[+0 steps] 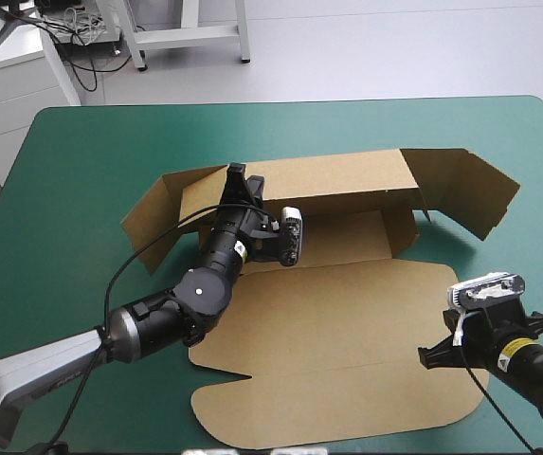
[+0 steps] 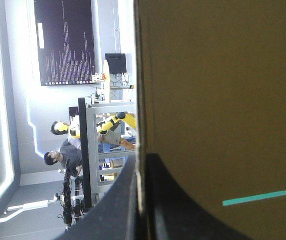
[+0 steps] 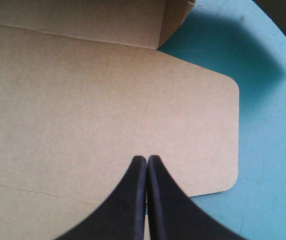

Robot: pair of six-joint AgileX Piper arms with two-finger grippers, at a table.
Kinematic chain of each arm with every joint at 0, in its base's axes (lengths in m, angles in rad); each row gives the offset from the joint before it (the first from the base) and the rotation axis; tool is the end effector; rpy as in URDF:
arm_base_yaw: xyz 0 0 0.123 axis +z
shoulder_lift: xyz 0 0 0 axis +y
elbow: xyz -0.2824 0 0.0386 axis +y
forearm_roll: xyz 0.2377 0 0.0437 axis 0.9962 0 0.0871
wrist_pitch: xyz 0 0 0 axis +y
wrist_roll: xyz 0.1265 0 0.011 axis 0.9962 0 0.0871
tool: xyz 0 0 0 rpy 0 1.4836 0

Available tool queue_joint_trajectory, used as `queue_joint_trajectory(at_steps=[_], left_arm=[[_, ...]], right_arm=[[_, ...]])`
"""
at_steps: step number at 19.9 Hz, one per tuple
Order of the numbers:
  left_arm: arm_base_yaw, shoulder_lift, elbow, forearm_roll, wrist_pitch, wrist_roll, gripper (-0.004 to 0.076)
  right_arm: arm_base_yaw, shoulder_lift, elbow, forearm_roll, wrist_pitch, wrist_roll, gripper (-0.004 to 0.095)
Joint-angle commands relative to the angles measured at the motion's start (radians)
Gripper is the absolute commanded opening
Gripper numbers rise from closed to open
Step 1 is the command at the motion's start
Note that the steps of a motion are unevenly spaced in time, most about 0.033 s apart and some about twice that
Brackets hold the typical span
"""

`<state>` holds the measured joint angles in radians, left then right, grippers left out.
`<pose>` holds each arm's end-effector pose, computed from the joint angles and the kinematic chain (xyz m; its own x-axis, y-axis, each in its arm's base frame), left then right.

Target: Fold the box

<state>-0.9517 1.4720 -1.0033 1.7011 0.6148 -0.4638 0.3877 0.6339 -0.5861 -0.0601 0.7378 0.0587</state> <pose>0.2577 -0.2365 0.3097 0.2841 0.9497 -0.1315 0.2633 0.0546 0.9632 0.1242 0.0452 0.2721 -0.5995 -0.2295 -0.7667 -0.3406 0.9401 -0.0151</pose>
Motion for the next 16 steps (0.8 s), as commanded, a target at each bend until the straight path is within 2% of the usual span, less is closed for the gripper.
queue_joint_trajectory(at_steps=[1,3,5,9,11,14,16], left_arm=[[-0.007,-0.021,-0.025,0.1,0.038,0.0,-0.001],[-0.007,-0.01,-0.025,0.1,0.038,0.0,-0.001],[-0.007,-0.001,-0.025,0.1,0.038,0.0,-0.001],[-0.007,0.004,-0.025,0.1,0.04,0.0,-0.001],[-0.007,0.004,-0.025,0.1,0.042,0.0,-0.001],[-0.007,0.004,-0.025,0.1,0.042,0.0,-0.001],[-0.007,0.004,-0.025,0.1,0.042,0.0,-0.001]], right_arm=[[-0.005,-0.001,-0.025,-0.005,-0.052,0.042,-0.002],[-0.005,-0.001,-0.025,-0.005,-0.052,0.055,-0.0013],[-0.005,-0.001,-0.025,-0.005,-0.052,0.055,0.0053],[-0.005,-0.001,-0.025,-0.005,-0.052,0.119,0.0521],[-0.005,-0.001,-0.025,-0.01,-0.056,0.137,0.0664],[-0.005,0.002,-0.035,-0.032,-0.085,0.236,0.068],[-0.005,0.029,-0.083,-0.096,-0.085,0.336,0.068]])
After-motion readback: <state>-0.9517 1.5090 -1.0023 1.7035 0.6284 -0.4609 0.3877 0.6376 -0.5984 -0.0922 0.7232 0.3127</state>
